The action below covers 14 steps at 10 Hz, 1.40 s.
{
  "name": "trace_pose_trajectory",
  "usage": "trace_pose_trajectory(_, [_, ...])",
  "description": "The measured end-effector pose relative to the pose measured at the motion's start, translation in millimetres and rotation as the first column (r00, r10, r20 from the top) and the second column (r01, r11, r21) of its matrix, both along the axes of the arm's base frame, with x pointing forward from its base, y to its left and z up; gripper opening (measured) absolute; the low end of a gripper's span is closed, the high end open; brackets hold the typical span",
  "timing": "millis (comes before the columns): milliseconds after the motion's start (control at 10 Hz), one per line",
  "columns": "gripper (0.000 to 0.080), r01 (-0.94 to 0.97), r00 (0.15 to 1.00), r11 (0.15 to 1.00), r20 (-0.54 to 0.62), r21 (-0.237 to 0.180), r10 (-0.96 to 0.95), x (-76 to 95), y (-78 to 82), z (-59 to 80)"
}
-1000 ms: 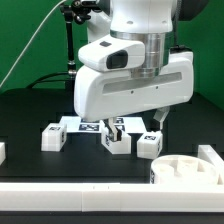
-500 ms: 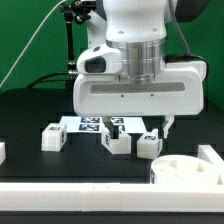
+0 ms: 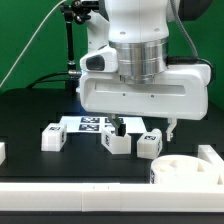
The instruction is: Assemble stool
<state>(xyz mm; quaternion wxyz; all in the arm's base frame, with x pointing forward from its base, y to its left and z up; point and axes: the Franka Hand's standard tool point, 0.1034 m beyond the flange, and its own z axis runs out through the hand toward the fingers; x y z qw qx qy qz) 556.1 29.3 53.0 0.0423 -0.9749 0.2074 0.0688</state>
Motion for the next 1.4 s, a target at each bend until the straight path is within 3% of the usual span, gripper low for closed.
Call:
trace_pose_trajectory(300, [0.0649, -0.016, 0.999, 1.0, -0.03, 0.018, 0.016, -8.2, -0.2, -3.7])
trace_pose_trajectory(700, [0.0649, -0.03, 0.964, 0.994, -0.26, 0.104, 0.057, -16.4, -2.7, -6.2])
trace_pose_trajectory(1200, [0.0649, -0.003, 0.836, 0.974, -0.533, 0.225, 0.126, -32.5, 5.8, -24.8])
trace_pose_trajectory(1400, [0.0649, 0.009, 0.766, 0.966, -0.622, 0.259, 0.159, -38.6, 3.5, -25.0])
